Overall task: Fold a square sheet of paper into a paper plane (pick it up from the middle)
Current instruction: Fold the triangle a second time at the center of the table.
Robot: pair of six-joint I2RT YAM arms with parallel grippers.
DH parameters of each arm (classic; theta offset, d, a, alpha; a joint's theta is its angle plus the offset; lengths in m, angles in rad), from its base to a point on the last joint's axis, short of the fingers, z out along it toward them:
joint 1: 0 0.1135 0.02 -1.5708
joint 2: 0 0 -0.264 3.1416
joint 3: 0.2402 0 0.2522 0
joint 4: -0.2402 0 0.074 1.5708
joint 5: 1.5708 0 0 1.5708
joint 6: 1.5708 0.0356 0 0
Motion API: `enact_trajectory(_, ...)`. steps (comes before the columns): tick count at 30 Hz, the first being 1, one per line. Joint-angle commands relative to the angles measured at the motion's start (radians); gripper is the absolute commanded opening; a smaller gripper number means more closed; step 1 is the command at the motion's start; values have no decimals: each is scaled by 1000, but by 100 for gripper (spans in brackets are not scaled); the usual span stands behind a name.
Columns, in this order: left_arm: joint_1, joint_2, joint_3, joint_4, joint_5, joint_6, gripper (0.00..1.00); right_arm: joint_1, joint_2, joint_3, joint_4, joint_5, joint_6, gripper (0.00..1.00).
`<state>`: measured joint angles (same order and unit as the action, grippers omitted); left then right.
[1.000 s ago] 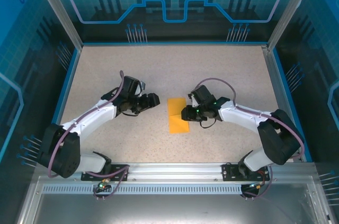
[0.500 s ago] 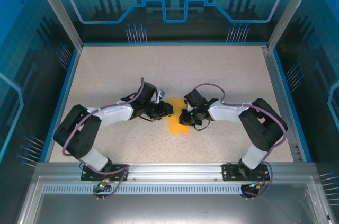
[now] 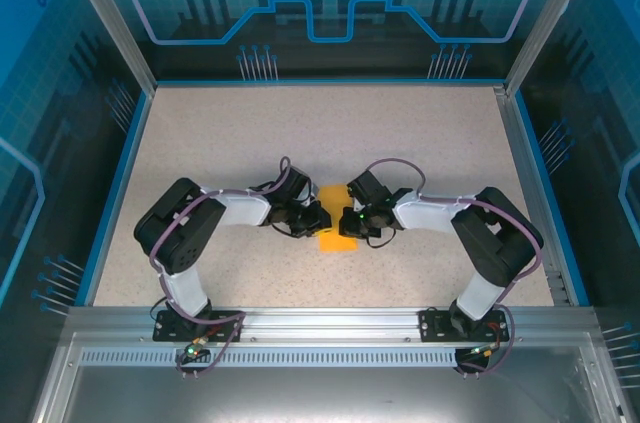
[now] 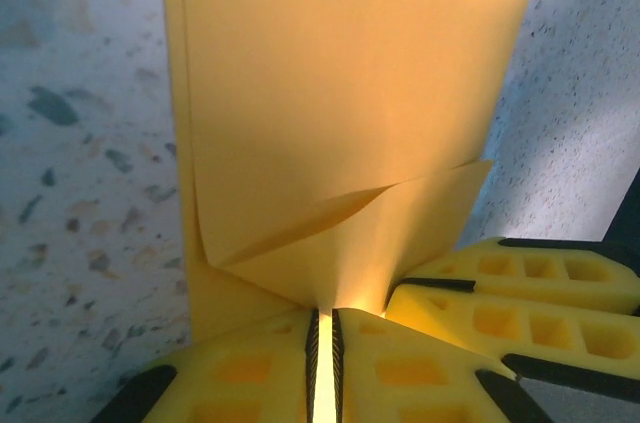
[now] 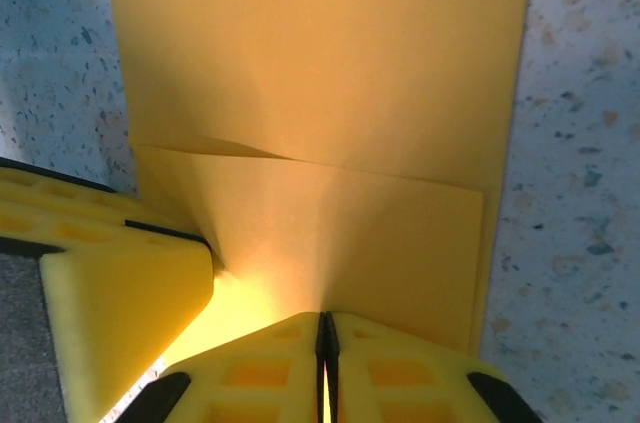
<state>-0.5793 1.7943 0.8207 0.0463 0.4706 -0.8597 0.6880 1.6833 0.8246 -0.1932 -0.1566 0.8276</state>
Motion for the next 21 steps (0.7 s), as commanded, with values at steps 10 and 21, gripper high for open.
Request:
enact_trajectory(10,-4,-56,-17,114,-7,-12,10,26,13,-16,-113,39,-36,8)
enact_trajectory(21,-5,-131,-65,48,-110,-18,13,26,14,-2,-140,63,-44,8)
